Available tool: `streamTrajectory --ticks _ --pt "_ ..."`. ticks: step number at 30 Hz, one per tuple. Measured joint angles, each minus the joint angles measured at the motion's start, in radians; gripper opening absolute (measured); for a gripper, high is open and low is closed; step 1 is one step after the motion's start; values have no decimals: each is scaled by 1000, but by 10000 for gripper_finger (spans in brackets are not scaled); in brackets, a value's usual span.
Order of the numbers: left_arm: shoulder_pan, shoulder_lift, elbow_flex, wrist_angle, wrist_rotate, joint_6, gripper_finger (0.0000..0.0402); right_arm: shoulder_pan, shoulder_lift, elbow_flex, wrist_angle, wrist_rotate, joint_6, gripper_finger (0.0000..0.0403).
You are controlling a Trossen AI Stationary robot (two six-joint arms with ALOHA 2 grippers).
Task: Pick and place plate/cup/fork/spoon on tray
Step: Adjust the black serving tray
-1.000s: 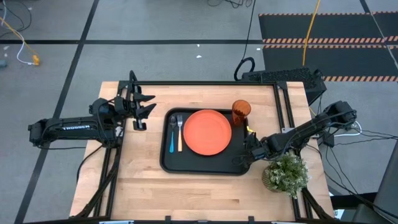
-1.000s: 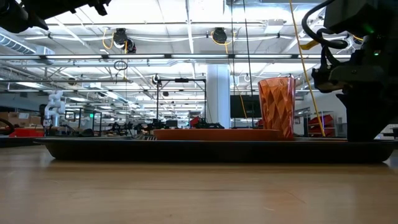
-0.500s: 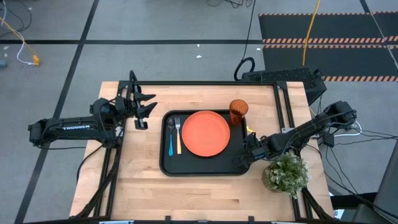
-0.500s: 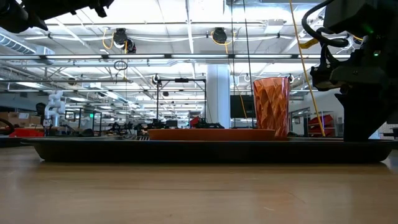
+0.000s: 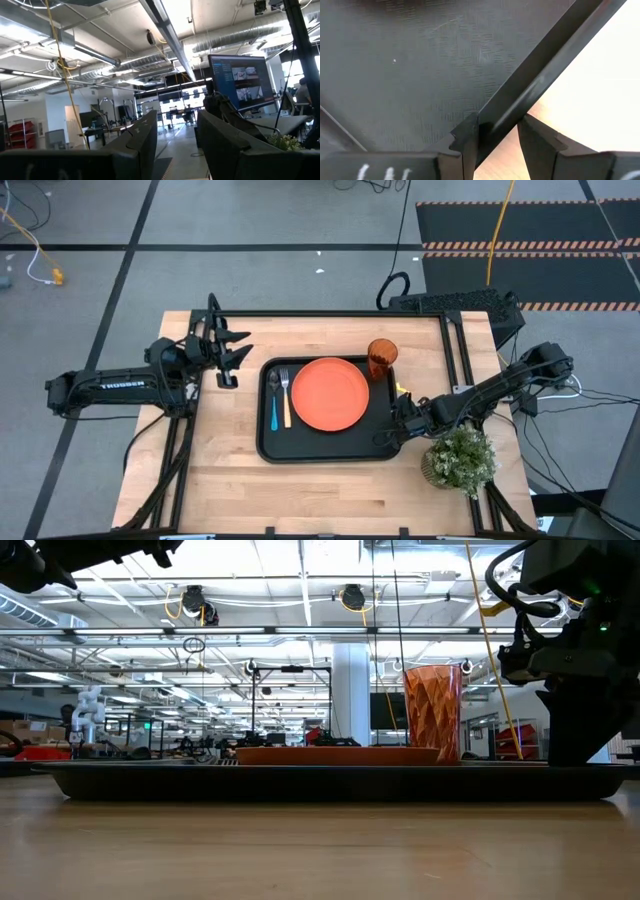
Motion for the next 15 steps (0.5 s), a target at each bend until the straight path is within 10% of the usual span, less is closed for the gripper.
streamTrajectory --ticks 15 --pt "0 0 0 0 0 4 143 0 0 0 5 2 0 118"
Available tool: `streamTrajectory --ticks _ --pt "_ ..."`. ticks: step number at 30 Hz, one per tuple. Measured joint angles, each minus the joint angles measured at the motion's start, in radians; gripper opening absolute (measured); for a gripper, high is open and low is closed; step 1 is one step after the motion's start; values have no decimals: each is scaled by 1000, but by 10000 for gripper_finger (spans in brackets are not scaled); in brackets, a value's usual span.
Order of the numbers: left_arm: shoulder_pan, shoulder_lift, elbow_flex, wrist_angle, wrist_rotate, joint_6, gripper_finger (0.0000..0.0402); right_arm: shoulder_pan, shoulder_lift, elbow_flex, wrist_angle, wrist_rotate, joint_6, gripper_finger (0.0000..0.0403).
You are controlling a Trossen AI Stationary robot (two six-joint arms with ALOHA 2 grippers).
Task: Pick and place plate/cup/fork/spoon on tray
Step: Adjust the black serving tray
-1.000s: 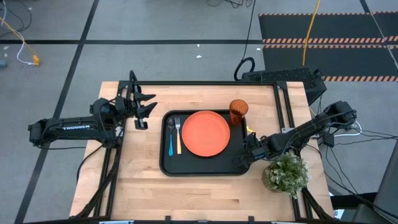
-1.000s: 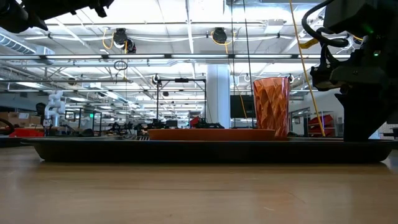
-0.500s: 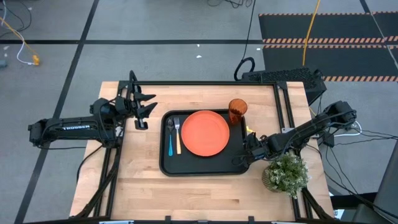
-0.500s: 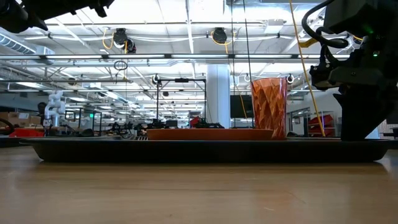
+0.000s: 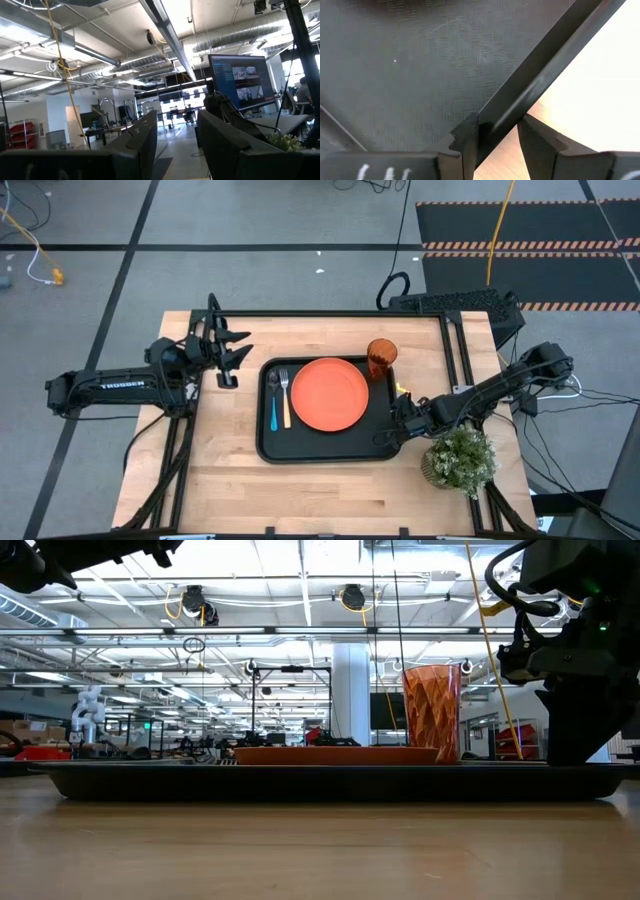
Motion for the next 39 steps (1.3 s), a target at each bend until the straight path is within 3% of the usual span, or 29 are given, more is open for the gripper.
streamTrajectory --ticks 15,25,39 --pt "0 0 0 -16 -24 15 143 0 0 0 53 66 -6 118" --pt "0 0 0 -15 -25 16 143 1 -1 1 46 -97 12 118" --pt "0 0 0 -15 -25 14 143 1 -1 2 34 -114 26 118"
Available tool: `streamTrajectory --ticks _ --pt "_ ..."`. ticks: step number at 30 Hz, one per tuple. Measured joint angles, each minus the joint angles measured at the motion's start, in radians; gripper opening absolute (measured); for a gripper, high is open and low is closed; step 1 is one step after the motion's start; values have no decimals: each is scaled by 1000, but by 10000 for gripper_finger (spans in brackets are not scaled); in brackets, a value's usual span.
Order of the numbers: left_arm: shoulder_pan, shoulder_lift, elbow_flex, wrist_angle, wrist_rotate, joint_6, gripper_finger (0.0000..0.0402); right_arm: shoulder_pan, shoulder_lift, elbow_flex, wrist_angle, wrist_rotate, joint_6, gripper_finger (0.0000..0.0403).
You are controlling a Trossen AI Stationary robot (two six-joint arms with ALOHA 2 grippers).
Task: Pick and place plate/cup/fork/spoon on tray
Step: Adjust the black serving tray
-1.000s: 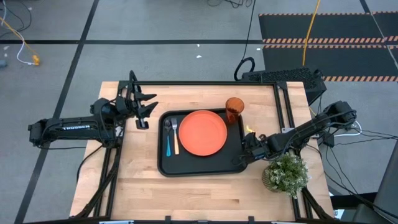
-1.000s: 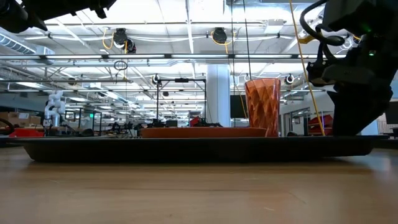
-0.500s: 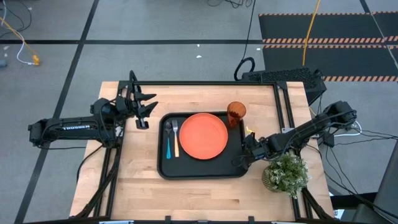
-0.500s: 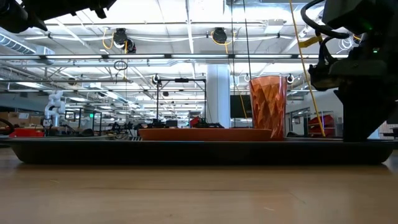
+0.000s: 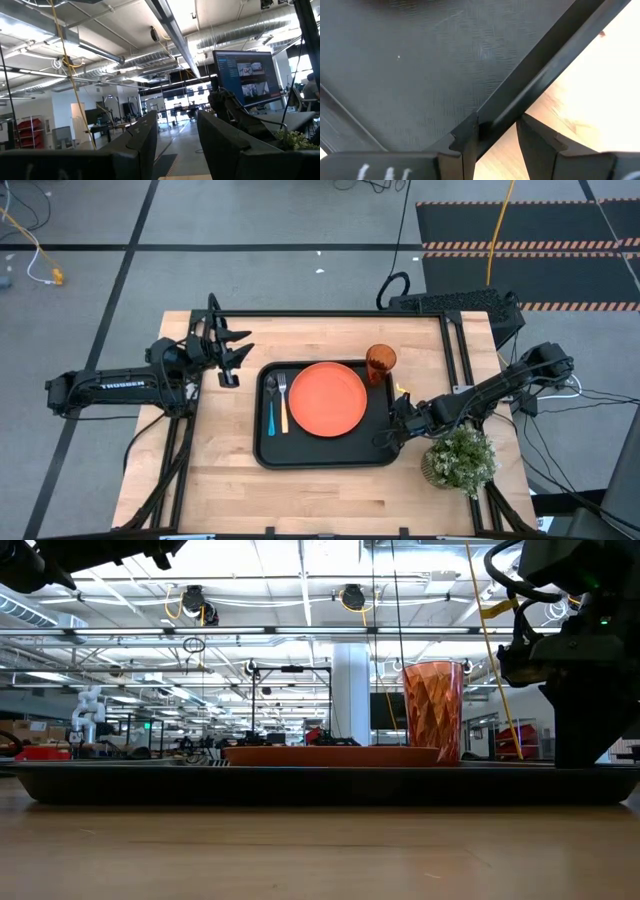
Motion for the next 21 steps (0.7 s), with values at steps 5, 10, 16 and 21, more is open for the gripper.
streamTrajectory --ticks 5,10,16,21 --pt "0 0 0 0 0 -1 143 0 -5 0 -9 -1 -10 118" --pt "0 0 0 1 0 -1 143 0 -33 0 -24 -8 -21 118" --pt "0 0 0 1 0 2 143 -5 -51 0 -29 -1 -22 118" --pt "0 0 0 1 0 1 143 -5 -38 -2 44 0 -24 118"
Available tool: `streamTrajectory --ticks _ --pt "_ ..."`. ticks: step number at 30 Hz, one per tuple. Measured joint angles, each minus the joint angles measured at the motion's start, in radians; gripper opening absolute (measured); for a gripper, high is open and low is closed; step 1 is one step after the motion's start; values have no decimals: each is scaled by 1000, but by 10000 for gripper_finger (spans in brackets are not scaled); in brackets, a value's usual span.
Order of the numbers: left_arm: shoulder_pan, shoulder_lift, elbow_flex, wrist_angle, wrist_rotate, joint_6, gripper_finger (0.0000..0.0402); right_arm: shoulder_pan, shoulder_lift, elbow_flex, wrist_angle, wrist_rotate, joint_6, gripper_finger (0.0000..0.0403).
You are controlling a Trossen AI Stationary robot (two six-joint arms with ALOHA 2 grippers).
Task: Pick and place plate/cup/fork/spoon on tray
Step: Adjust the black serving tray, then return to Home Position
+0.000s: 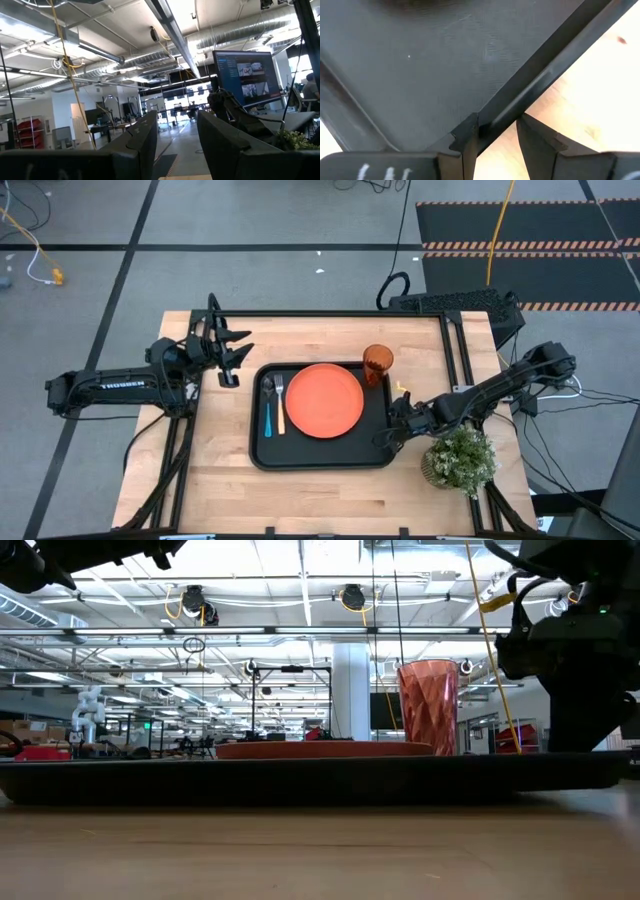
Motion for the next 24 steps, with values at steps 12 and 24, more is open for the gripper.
streamTrajectory --ticks 12,24 --pt "0 0 0 0 0 -2 143 0 7 0 16 -1 14 118" --pt "0 0 0 -12 0 -2 143 1 -111 1 9 -53 6 118"
